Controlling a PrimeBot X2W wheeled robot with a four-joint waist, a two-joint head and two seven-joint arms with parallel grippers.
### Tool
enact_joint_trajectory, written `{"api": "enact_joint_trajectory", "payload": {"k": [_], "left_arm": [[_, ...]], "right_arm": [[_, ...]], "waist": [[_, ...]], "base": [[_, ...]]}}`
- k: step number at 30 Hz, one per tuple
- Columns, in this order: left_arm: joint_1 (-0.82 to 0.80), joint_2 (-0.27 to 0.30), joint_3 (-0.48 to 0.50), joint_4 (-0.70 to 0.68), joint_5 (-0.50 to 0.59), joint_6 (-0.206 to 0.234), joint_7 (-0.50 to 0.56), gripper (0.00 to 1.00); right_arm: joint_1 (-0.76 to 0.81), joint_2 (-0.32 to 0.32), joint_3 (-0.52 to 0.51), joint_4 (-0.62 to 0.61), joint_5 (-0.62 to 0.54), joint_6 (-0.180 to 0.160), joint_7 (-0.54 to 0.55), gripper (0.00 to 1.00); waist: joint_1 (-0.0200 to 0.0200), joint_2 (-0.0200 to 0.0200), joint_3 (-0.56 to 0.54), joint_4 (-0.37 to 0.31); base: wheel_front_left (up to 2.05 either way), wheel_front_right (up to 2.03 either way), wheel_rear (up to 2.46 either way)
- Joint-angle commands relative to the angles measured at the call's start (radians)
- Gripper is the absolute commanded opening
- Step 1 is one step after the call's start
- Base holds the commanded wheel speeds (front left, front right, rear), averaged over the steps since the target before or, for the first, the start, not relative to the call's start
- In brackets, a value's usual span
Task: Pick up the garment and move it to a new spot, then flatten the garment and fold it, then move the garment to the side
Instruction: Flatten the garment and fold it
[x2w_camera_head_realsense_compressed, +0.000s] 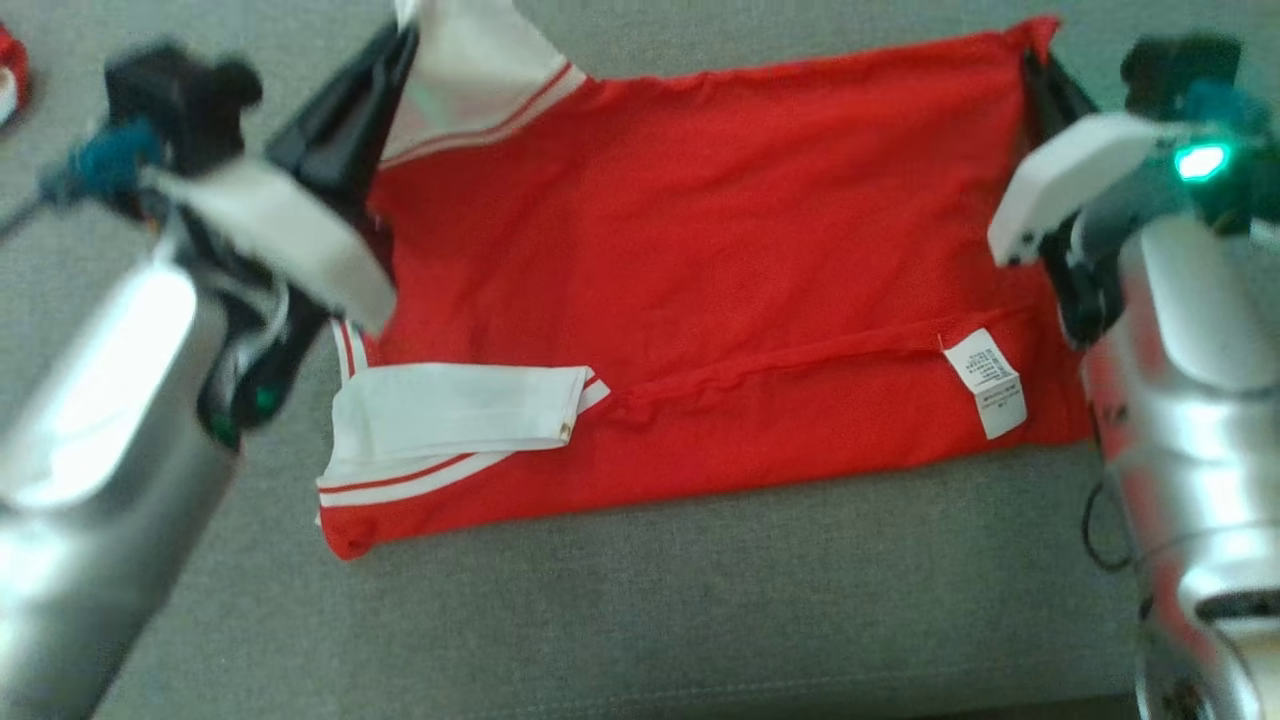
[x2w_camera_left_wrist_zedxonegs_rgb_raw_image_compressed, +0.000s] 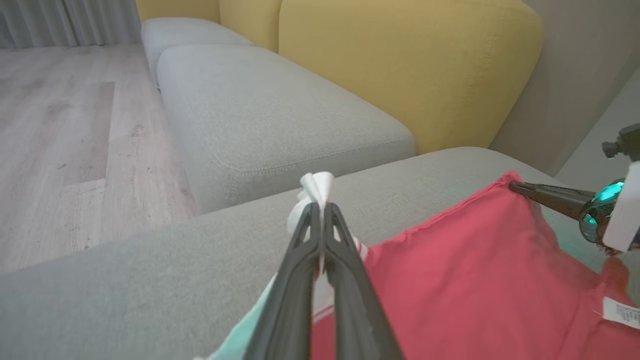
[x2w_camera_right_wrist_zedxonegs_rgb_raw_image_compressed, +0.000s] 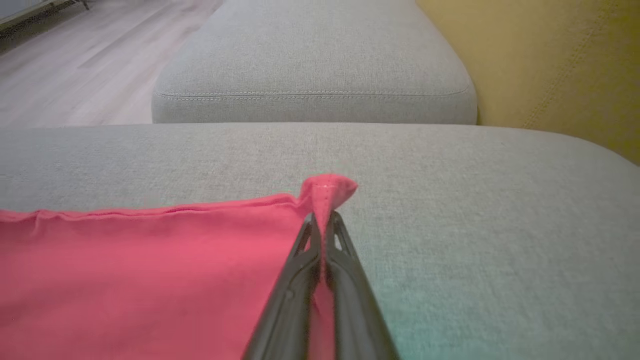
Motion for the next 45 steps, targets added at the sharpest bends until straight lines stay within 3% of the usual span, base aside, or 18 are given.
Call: {"api": "enact_joint_trajectory", "payload": {"k": [1,7,13,19,24,26,27,28,29,30,31,32,34,36,39,40,41,45], "left_arm": [[0.020,0.057,0.058,-0.066,-0.008,0.019,-0.016,0.00],[0.224,0.111,0.079,-0.240,-0.027,0.107,-0.062,0.00],[0.394,0.122,0.074,-0.360,-0.037,0.178,-0.109,0.00],[0.517,0.108,0.064,-0.398,-0.058,0.222,-0.150,0.00],[0.577,0.092,0.052,-0.386,-0.072,0.230,-0.178,0.00],[0.594,0.084,0.046,-0.375,-0.075,0.231,-0.189,0.00],[0.602,0.078,0.045,-0.369,-0.078,0.232,-0.195,0.00],[0.610,0.071,0.044,-0.362,-0.083,0.234,-0.202,0.00],[0.620,0.067,0.043,-0.354,-0.087,0.235,-0.207,0.00],[0.629,0.063,0.044,-0.347,-0.090,0.237,-0.215,0.00],[0.640,0.059,0.046,-0.341,-0.095,0.238,-0.224,0.05],[0.650,0.055,0.049,-0.336,-0.100,0.241,-0.233,0.19],[0.672,0.050,0.055,-0.328,-0.107,0.247,-0.252,0.24],[0.693,0.047,0.059,-0.322,-0.112,0.253,-0.269,0.38],[0.710,0.046,0.066,-0.316,-0.113,0.259,-0.287,0.49],[0.717,0.045,0.069,-0.314,-0.112,0.264,-0.296,0.80],[0.724,0.044,0.073,-0.312,-0.111,0.268,-0.307,0.96],[0.740,0.043,0.082,-0.310,-0.091,0.288,-0.339,1.00]], "right_arm": [[0.032,0.000,0.025,-0.041,0.017,0.007,-0.026,0.00],[0.154,-0.029,0.035,-0.112,0.045,0.007,-0.088,0.00],[0.284,-0.034,0.018,-0.223,0.071,0.007,-0.091,0.00],[0.411,-0.036,0.008,-0.364,0.079,0.007,-0.047,0.00],[0.494,-0.027,-0.005,-0.462,0.071,0.007,-0.017,0.00],[0.524,-0.020,-0.005,-0.494,0.067,0.007,-0.016,0.32],[0.539,-0.019,-0.002,-0.509,0.065,0.007,-0.021,0.53],[0.554,-0.019,0.001,-0.523,0.063,0.007,-0.030,0.84],[0.570,-0.018,0.002,-0.536,0.060,0.007,-0.039,1.00],[0.588,-0.017,0.005,-0.549,0.056,0.007,-0.048,1.00],[0.607,-0.015,0.006,-0.562,0.053,0.007,-0.056,1.00],[0.627,-0.012,0.005,-0.575,0.050,0.007,-0.066,1.00],[0.670,-0.006,-0.002,-0.599,0.044,0.007,-0.080,1.00],[0.714,0.001,-0.014,-0.624,0.036,0.007,-0.090,1.00],[0.756,0.007,-0.026,-0.647,0.031,0.007,-0.090,1.00],[0.775,0.011,-0.033,-0.658,0.028,0.007,-0.086,1.00],[0.795,0.013,-0.037,-0.669,0.026,0.007,-0.076,1.00],[0.852,0.025,-0.075,-0.728,0.037,0.007,-0.044,1.00]], "waist": [[0.0000,-0.0001,-0.020,0.003],[0.0000,-0.0001,-0.068,0.022],[0.0000,-0.0001,-0.116,0.040],[0.0000,-0.0001,-0.142,0.048],[0.0000,-0.0001,-0.152,0.046],[0.0000,-0.0001,-0.158,0.044],[0.0000,-0.0001,-0.161,0.044],[0.0000,-0.0001,-0.165,0.042],[0.0000,-0.0001,-0.169,0.040],[0.0000,-0.0001,-0.173,0.038],[0.0000,-0.0001,-0.177,0.037],[0.0000,-0.0001,-0.180,0.035],[0.0000,-0.0001,-0.187,0.034],[0.0000,-0.0001,-0.194,0.032],[0.0000,-0.0001,-0.202,0.031],[0.0000,-0.0001,-0.207,0.031],[0.0000,-0.0001,-0.212,0.031],[0.0000,-0.0001,-0.230,0.034]], "base": [[0.00,0.00,0.00],[0.00,0.00,0.00],[0.00,0.00,0.00],[0.00,0.00,0.00],[0.00,0.00,0.00],[0.00,0.00,0.00],[0.00,0.00,0.00],[0.00,0.00,0.00],[0.00,0.00,0.00],[0.00,0.00,0.00],[0.00,0.00,0.00],[0.00,0.00,0.00],[0.00,0.00,0.00],[0.00,0.00,0.00],[0.00,0.00,0.00],[0.00,0.00,0.00],[0.00,0.00,0.00],[0.00,0.00,0.00]]}}
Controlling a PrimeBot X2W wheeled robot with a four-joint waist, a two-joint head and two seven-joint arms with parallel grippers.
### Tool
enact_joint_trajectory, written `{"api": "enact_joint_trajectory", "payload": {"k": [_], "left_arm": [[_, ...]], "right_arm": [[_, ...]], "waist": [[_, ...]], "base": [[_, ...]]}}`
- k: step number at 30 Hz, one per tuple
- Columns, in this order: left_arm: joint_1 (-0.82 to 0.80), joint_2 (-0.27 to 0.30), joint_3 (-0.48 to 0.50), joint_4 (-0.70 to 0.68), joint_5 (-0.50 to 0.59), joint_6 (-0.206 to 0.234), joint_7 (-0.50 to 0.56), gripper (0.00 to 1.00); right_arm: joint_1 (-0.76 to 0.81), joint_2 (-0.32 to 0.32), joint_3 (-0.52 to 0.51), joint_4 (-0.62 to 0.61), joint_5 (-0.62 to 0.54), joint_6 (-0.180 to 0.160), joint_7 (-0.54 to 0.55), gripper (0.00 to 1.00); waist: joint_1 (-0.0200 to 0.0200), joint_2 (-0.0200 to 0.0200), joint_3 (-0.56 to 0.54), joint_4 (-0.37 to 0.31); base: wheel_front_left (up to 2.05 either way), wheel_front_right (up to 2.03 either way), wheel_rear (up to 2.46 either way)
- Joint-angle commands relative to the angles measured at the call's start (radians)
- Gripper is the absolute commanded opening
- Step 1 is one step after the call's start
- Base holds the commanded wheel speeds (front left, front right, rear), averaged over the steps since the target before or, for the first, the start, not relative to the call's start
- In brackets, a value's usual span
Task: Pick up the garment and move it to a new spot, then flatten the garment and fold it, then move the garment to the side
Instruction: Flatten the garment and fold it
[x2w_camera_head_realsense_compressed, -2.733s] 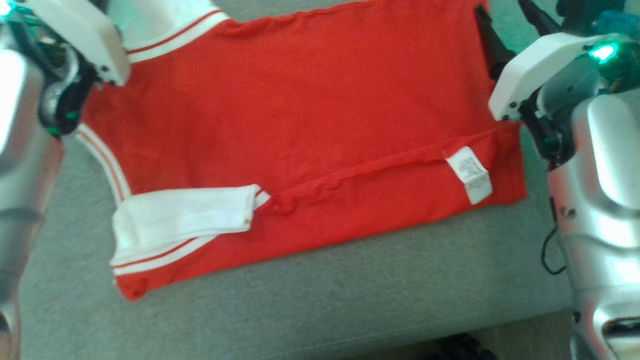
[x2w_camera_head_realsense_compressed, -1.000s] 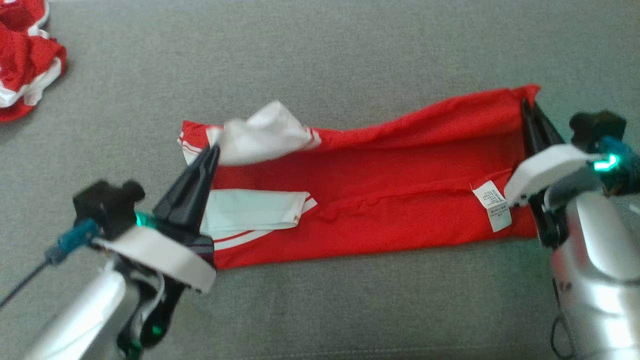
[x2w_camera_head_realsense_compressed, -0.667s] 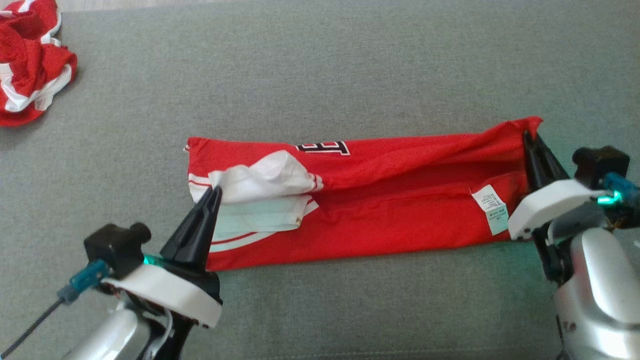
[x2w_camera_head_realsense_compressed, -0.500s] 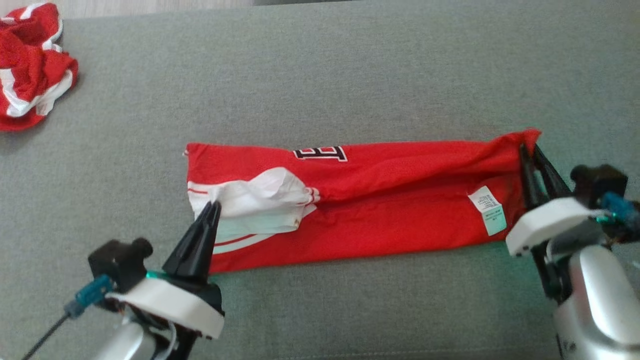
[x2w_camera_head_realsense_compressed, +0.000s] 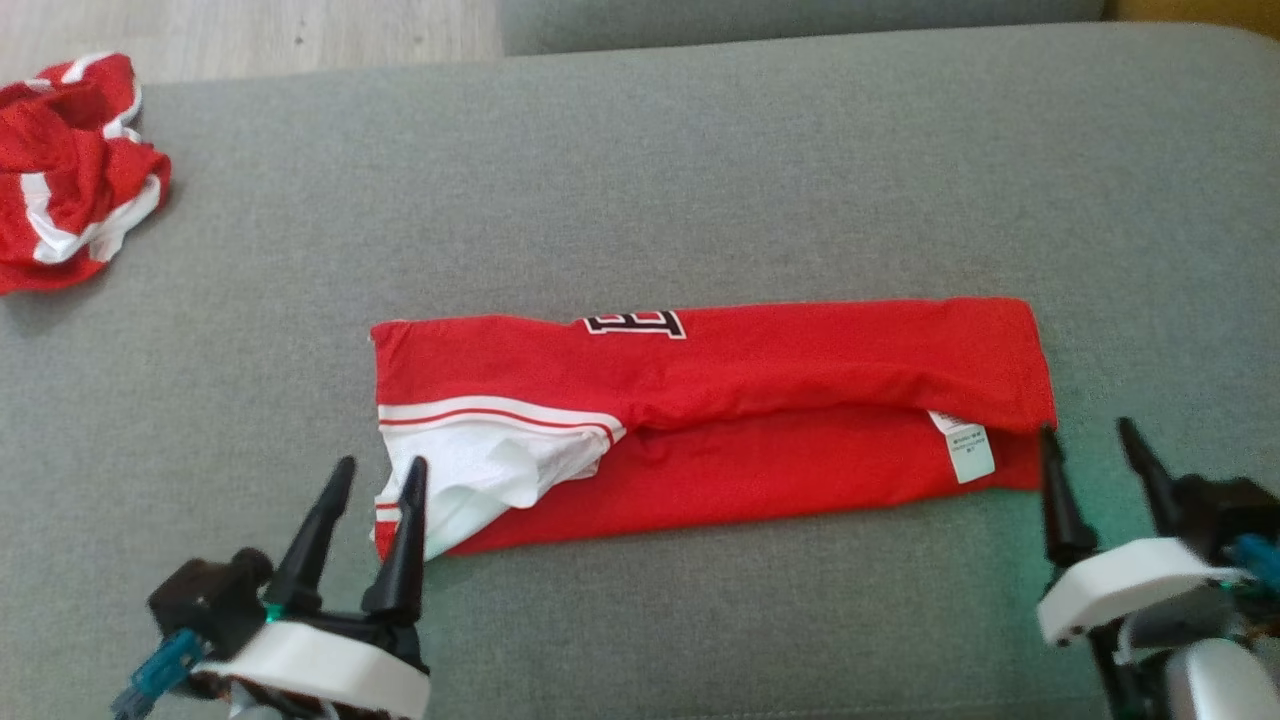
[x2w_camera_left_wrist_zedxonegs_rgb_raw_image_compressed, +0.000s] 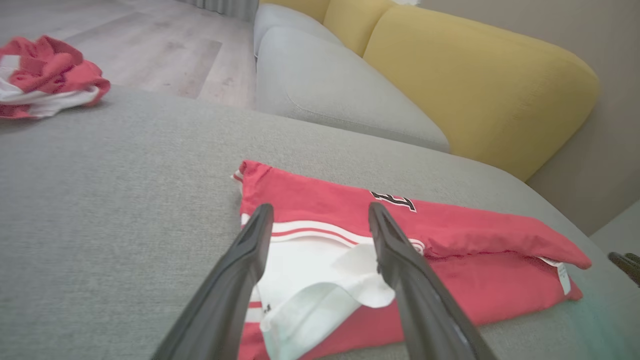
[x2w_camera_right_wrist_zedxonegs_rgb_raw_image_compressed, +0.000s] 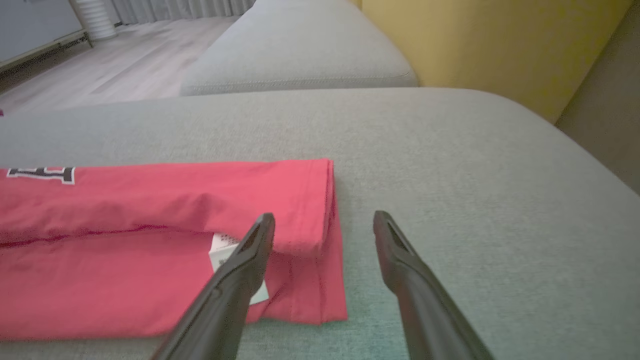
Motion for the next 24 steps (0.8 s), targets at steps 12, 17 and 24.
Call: {"api": "enact_joint_trajectory", "payload": {"k": [12,17,24], "left_arm": [[-0.024,0.008,0.097,-0.033,0.073,0.068,-0.059,1.00],[-0.020,-0.006,0.124,-0.015,0.085,0.091,-0.069,1.00],[0.009,-0.019,0.154,-0.016,0.096,0.105,-0.076,1.00]], "right_arm": [[-0.075,0.023,-0.070,-0.158,-0.021,0.007,0.159,1.00],[-0.153,0.026,-0.088,-0.032,-0.037,0.007,0.208,1.00],[-0.199,0.027,-0.178,0.174,-0.103,0.007,0.203,1.00]], "waist": [[0.0000,-0.0001,-0.041,0.045],[0.0000,-0.0001,-0.038,0.091],[0.0000,-0.0001,-0.031,0.152]], "base": [[0.00,0.00,0.00],[0.00,0.00,0.00],[0.00,0.00,0.00]]}}
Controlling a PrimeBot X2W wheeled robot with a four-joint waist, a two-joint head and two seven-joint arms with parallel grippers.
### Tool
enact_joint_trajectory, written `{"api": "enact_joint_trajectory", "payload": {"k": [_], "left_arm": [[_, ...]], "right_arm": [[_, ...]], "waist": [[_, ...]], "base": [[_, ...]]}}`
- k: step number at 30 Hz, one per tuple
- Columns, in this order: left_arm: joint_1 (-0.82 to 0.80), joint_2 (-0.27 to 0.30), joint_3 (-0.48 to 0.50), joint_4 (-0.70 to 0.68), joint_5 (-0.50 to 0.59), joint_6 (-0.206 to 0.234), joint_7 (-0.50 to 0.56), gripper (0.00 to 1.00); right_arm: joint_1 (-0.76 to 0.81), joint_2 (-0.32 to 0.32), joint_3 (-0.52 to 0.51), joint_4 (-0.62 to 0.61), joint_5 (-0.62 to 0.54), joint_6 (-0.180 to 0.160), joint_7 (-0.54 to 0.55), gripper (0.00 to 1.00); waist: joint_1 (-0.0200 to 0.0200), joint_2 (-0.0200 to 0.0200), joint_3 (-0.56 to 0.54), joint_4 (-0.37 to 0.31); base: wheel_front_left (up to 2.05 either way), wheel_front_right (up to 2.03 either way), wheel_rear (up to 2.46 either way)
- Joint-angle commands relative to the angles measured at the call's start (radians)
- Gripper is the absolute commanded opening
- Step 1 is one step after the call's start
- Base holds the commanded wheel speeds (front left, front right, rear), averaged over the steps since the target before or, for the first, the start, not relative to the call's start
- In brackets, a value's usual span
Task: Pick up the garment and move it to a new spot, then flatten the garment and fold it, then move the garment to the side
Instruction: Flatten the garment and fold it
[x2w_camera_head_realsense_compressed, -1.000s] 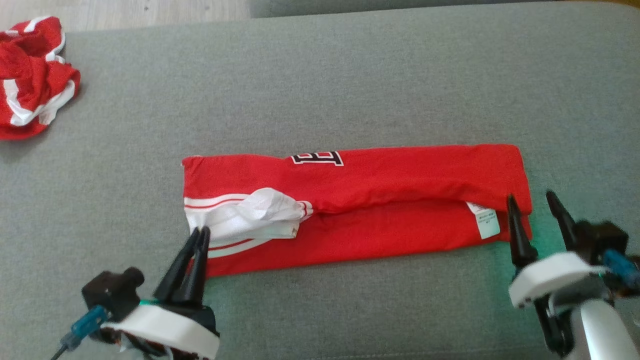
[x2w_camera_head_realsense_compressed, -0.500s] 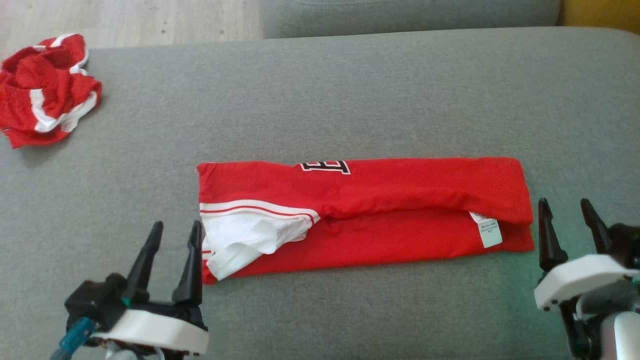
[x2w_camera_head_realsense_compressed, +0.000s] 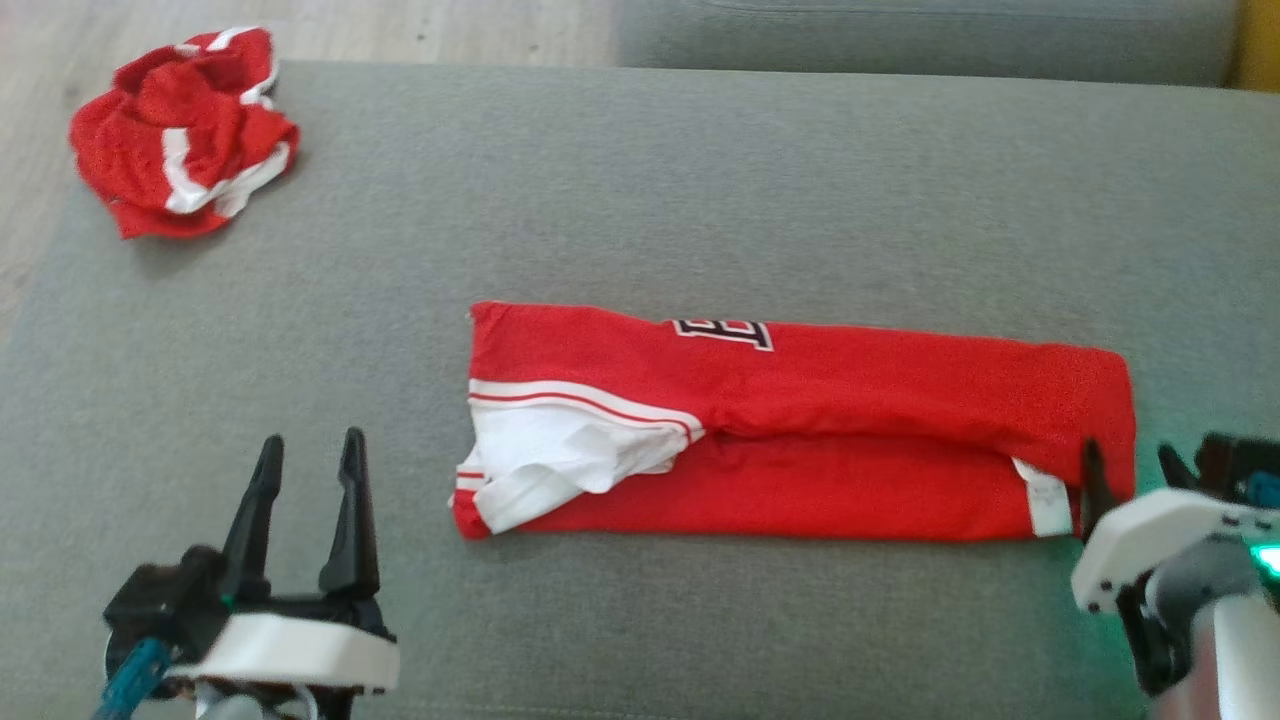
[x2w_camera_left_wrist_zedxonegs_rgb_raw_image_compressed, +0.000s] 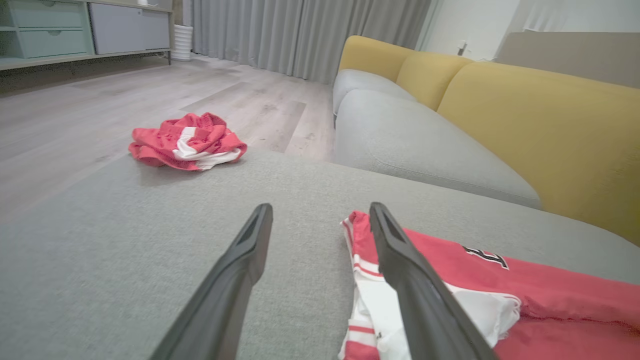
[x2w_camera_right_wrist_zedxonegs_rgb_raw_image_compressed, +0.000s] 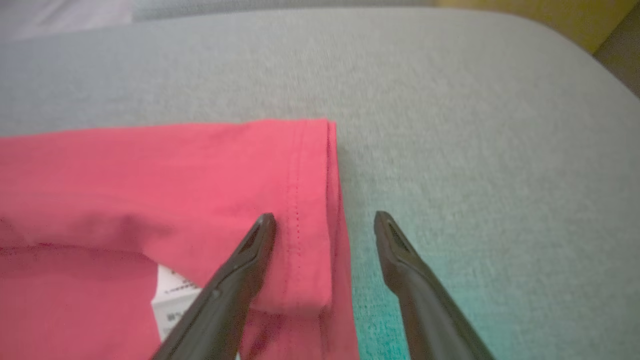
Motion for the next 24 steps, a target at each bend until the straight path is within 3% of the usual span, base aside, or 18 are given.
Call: {"api": "enact_joint_trajectory", "payload": {"k": [1,8,9,10,11,12,18,24], "left_arm": [[-0.011,0.015,0.051,-0.027,0.013,0.007,-0.015,1.00],[0.021,0.013,0.063,-0.035,0.020,0.012,-0.017,1.00],[0.023,0.012,0.062,-0.036,0.021,0.013,-0.017,1.00],[0.023,0.009,0.061,-0.037,0.023,0.015,-0.017,1.00],[0.024,0.008,0.059,-0.038,0.024,0.015,-0.017,1.00],[0.024,0.007,0.058,-0.038,0.026,0.017,-0.017,1.00],[0.025,0.001,0.049,-0.036,0.029,0.021,-0.014,1.00],[0.022,-0.003,0.041,-0.031,0.031,0.019,-0.010,1.00]], "right_arm": [[-0.050,-0.007,0.010,-0.011,-0.013,0.007,-0.008,1.00],[-0.065,-0.006,-0.019,0.125,0.005,0.007,0.022,1.00],[-0.071,-0.006,-0.019,0.141,0.018,0.007,0.028,0.58],[-0.077,-0.006,-0.017,0.156,0.027,0.007,0.030,0.44],[-0.084,-0.006,-0.015,0.169,0.029,0.007,0.029,0.14],[-0.093,-0.006,-0.014,0.180,0.031,0.007,0.026,0.00],[-0.135,-0.011,-0.024,0.196,0.032,0.007,-0.001,0.00],[-0.156,-0.087,-0.070,0.128,0.039,0.007,0.026,0.00]], "waist": [[0.0000,-0.0001,0.002,0.018],[0.0000,-0.0001,-0.009,0.034],[0.0000,-0.0001,-0.010,0.034],[0.0000,-0.0001,-0.011,0.032],[0.0000,-0.0001,-0.012,0.030],[0.0000,-0.0001,-0.013,0.025],[0.0000,-0.0001,-0.029,-0.009],[0.0000,-0.0001,-0.047,-0.061]], "base": [[0.00,0.00,0.00],[0.00,0.00,0.00],[0.00,0.00,0.00],[0.00,0.00,0.00],[0.00,0.00,0.00],[0.00,0.00,0.00],[0.00,0.00,0.00],[0.00,0.00,0.00]]}}
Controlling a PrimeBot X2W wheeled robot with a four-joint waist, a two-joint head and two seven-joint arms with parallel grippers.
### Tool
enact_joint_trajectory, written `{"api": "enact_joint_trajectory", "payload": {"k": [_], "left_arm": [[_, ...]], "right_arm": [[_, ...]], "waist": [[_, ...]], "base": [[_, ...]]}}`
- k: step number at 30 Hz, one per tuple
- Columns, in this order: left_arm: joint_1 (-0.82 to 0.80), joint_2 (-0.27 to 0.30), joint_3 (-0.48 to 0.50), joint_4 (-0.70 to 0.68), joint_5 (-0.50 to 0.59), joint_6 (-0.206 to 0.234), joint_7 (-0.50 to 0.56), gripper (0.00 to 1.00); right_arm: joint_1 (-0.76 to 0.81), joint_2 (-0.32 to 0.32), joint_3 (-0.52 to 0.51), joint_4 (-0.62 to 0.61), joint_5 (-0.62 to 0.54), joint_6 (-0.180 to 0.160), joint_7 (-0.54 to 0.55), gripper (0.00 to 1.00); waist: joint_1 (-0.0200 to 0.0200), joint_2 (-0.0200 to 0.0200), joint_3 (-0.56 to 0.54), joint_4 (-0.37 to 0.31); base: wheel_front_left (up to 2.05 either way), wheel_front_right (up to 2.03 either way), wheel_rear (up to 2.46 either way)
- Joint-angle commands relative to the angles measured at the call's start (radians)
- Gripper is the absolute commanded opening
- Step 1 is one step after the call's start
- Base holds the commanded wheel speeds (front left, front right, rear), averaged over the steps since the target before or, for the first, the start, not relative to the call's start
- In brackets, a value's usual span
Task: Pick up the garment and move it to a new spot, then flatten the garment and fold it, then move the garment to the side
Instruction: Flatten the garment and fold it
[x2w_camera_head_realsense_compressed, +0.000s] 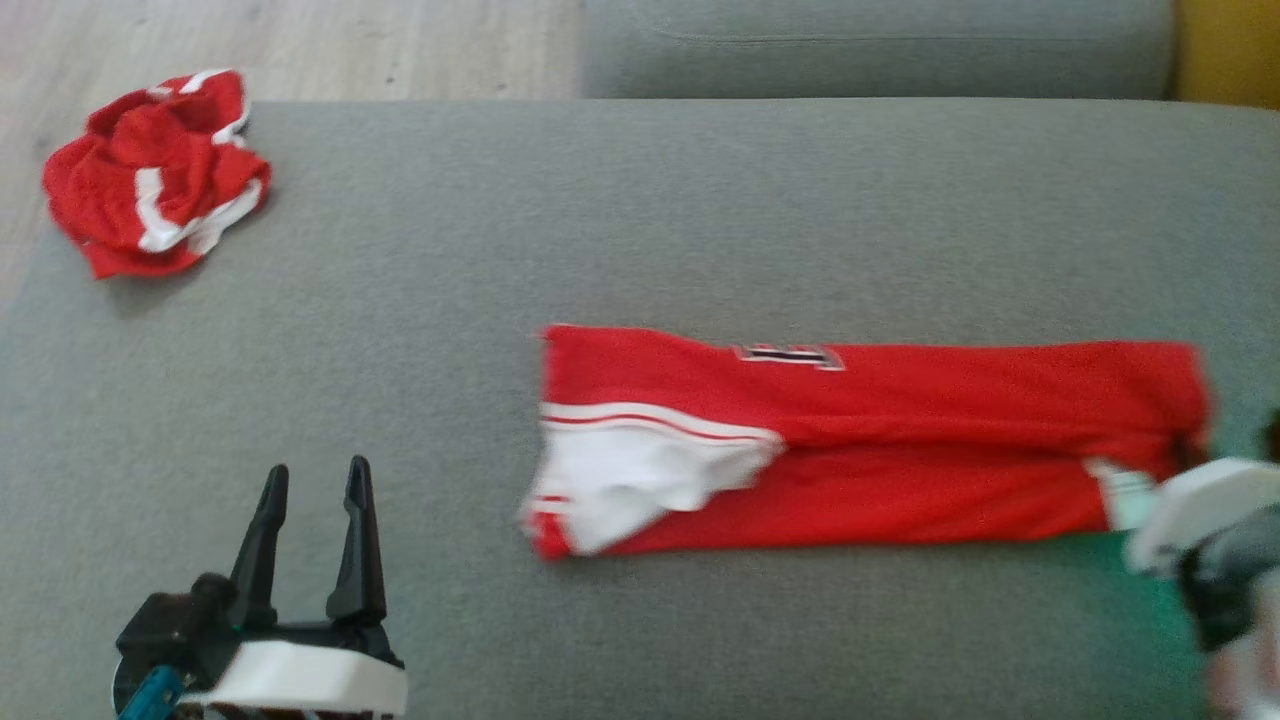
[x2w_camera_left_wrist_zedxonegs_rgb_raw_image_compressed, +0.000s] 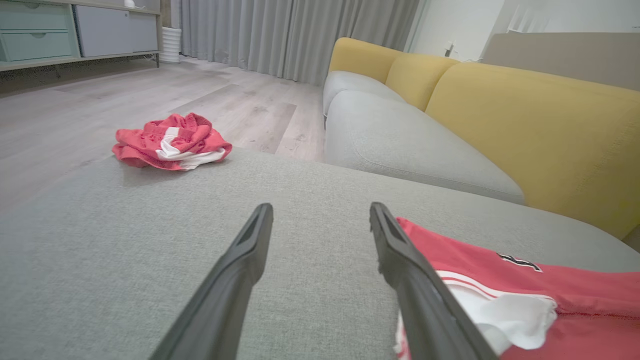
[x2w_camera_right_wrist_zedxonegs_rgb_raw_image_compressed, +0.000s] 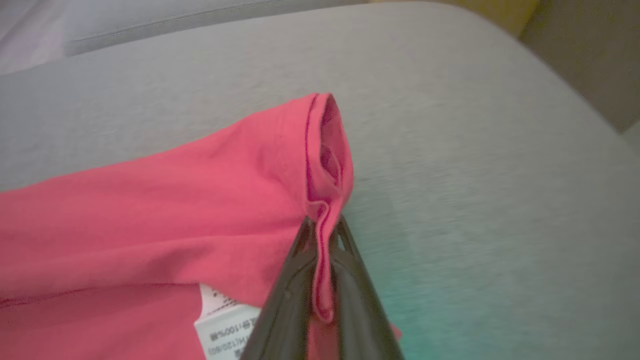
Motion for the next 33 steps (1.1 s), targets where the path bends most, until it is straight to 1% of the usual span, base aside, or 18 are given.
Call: {"api": "enact_joint_trajectory", "payload": {"k": [1,4,7,10,13,17,22,25,28,32,33], "left_arm": [[-0.029,0.014,0.034,-0.023,0.008,0.000,-0.005,1.00],[-0.037,0.010,0.032,-0.017,0.009,-0.004,-0.005,1.00],[-0.044,0.005,0.028,-0.015,0.011,-0.004,-0.006,1.00],[-0.050,0.001,0.027,-0.005,0.010,-0.008,-0.006,1.00],[-0.057,-0.005,0.023,0.006,0.011,-0.014,-0.007,1.00],[-0.064,-0.011,0.016,0.013,0.013,-0.015,-0.006,1.00],[-0.070,-0.018,0.012,0.027,0.008,-0.023,-0.006,1.00],[-0.076,-0.024,0.010,0.034,0.006,-0.028,-0.007,1.00],[-0.081,-0.031,0.010,0.039,0.006,-0.032,-0.007,1.00],[-0.090,-0.044,0.009,0.043,0.009,-0.036,-0.009,1.00],[-0.090,-0.044,0.009,0.043,0.009,-0.036,-0.009,1.00]], "right_arm": [[-0.044,-0.053,0.004,-0.053,0.008,0.007,0.008,0.00],[-0.035,-0.100,-0.012,-0.091,0.014,0.007,0.038,0.00],[-0.025,-0.119,-0.019,-0.123,0.029,0.007,0.066,0.00],[-0.022,-0.106,-0.015,-0.151,0.060,0.007,0.086,0.00],[-0.015,-0.081,0.013,-0.189,0.099,0.007,0.095,0.00],[0.003,-0.037,0.102,-0.296,0.174,0.007,0.122,0.00],[0.055,-0.005,0.245,-0.473,0.255,0.007,0.182,0.00],[0.089,0.012,0.329,-0.544,0.291,0.007,0.209,0.00],[0.106,0.030,0.413,-0.578,0.329,0.007,0.216,0.00],[0.103,0.043,0.519,-0.567,0.369,0.007,0.207,0.00],[0.103,0.043,0.519,-0.567,0.369,0.007,0.207,0.00]], "waist": [[0.0000,-0.0001,-0.005,-0.021],[0.0000,-0.0001,0.002,-0.042],[0.0000,-0.0001,0.012,-0.059],[0.0000,-0.0001,0.019,-0.074],[0.0000,-0.0001,0.019,-0.079],[0.0000,-0.0001,0.011,-0.076],[0.0000,-0.0001,-0.002,-0.059],[0.0000,-0.0001,-0.002,-0.042],[0.0000,-0.0001,0.002,-0.023],[0.0000,-0.0001,0.013,0.005],[0.0000,-0.0001,0.013,0.005]], "base": [[0.00,0.00,0.00],[0.00,0.00,0.00],[0.00,0.00,0.00],[0.00,0.00,0.00],[0.00,0.00,0.00],[0.00,0.00,0.00],[0.00,0.00,0.00],[0.00,0.00,0.00],[0.00,0.00,0.00],[0.00,0.00,0.00],[0.00,0.00,0.00]]}}
